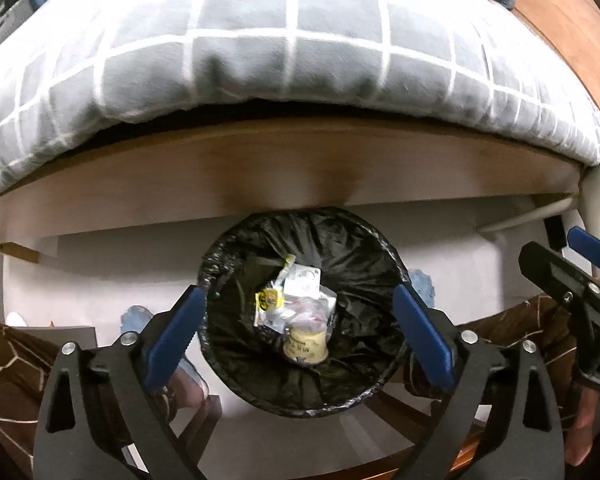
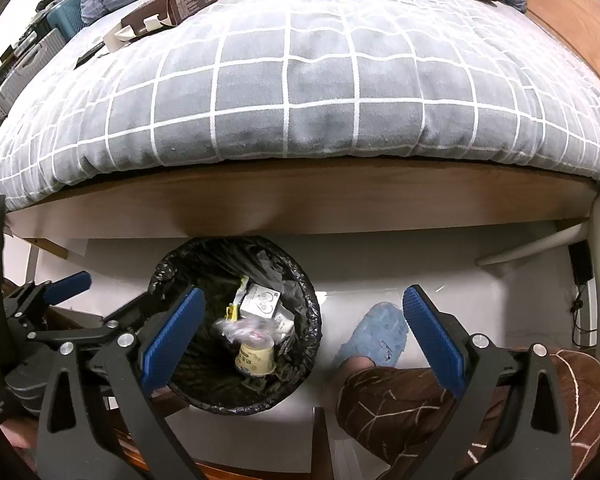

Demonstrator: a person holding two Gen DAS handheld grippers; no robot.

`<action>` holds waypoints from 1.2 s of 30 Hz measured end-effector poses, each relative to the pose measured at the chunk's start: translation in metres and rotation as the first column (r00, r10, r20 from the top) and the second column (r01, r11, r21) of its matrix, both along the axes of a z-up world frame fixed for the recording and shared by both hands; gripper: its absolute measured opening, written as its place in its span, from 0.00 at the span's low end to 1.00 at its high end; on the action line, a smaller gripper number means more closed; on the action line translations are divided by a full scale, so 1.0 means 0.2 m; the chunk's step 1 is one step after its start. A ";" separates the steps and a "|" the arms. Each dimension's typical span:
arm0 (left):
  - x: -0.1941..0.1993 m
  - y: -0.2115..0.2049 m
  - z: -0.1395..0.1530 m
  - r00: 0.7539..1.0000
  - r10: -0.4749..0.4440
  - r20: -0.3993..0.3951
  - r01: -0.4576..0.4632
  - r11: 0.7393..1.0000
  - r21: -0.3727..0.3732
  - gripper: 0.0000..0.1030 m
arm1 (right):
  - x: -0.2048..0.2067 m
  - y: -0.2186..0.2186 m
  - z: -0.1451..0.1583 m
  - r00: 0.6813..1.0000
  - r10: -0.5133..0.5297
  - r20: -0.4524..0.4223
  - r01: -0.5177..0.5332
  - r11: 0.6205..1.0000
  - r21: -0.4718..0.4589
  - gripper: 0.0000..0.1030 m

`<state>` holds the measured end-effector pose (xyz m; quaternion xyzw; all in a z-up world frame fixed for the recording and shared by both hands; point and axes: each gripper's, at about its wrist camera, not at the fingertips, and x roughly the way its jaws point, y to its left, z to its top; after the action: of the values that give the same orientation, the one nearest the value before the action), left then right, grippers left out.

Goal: Collect trash
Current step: 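Raise both open tools back toward the remaining items on the bed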

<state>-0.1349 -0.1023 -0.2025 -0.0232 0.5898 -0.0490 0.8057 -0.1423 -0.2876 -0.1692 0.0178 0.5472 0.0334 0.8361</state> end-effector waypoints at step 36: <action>0.10 0.58 0.68 0.953 0.169 0.250 -0.182 0.983 0.029 0.94 | 0.25 0.39 0.63 0.961 0.135 0.243 -0.135 0.991 -0.016 0.93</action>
<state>-0.1152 0.0141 -0.0670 -0.0485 0.4817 0.0356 0.8743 -0.0917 -0.2092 -0.0441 -0.0235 0.4404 0.0924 0.8927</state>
